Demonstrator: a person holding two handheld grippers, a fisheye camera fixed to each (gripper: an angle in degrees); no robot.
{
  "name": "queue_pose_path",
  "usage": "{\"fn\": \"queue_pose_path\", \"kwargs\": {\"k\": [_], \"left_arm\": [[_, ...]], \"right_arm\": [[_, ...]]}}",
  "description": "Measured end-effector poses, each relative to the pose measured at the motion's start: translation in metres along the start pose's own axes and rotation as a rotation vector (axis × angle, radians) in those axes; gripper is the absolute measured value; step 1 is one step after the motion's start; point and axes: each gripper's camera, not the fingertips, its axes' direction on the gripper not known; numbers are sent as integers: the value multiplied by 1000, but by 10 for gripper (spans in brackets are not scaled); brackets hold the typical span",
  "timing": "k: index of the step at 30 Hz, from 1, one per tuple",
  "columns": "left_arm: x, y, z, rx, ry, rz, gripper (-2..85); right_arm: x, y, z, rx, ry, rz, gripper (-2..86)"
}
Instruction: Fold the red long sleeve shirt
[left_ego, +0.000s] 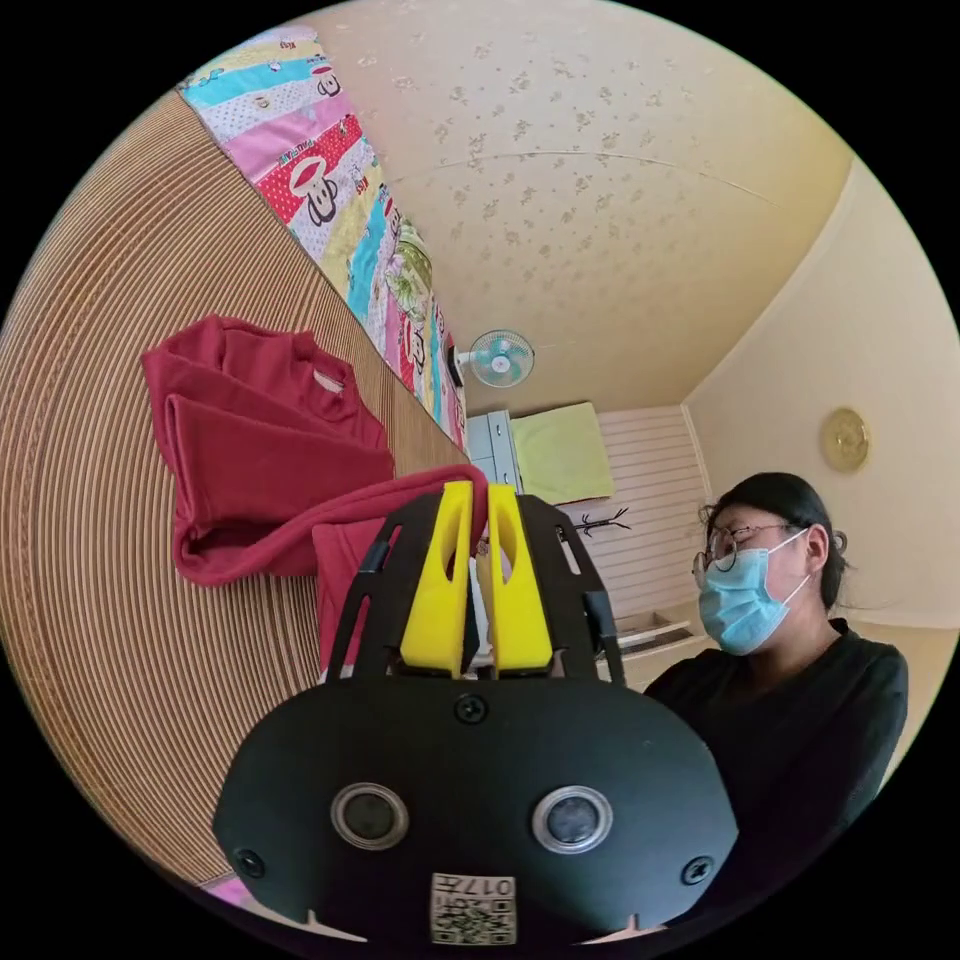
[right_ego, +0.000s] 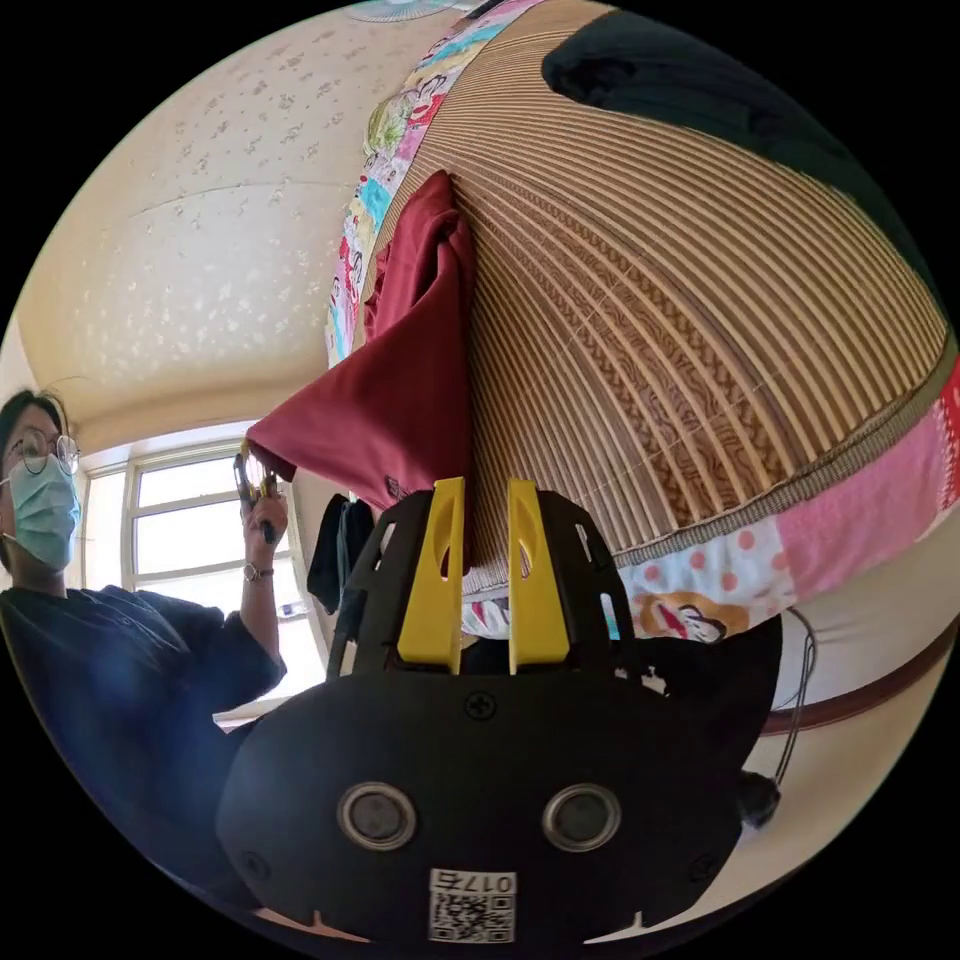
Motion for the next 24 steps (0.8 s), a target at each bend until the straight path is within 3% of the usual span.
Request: {"fn": "queue_pose_path", "kwargs": {"k": [7,11,15,22,24], "left_arm": [[-15,-60,39,-76,-230,2,35],[-16,-63,51,-117,-267,21,36],[-15,-57,39,-142,-247,-1,36],[-9,23,-2,-367,-391,-95,36],[-25,76,8,-561,-395,-200,36]], "right_arm": [[-4,-3,59,-52,-133,-24,101],[-24,-8,101,-137,-2,-177,101],[-38,-22,112,-217,8,-234,60],[-35,-58,-31,-285,-26,-445,34],[-28,-73,-62,-389,33,-449,33]]}}
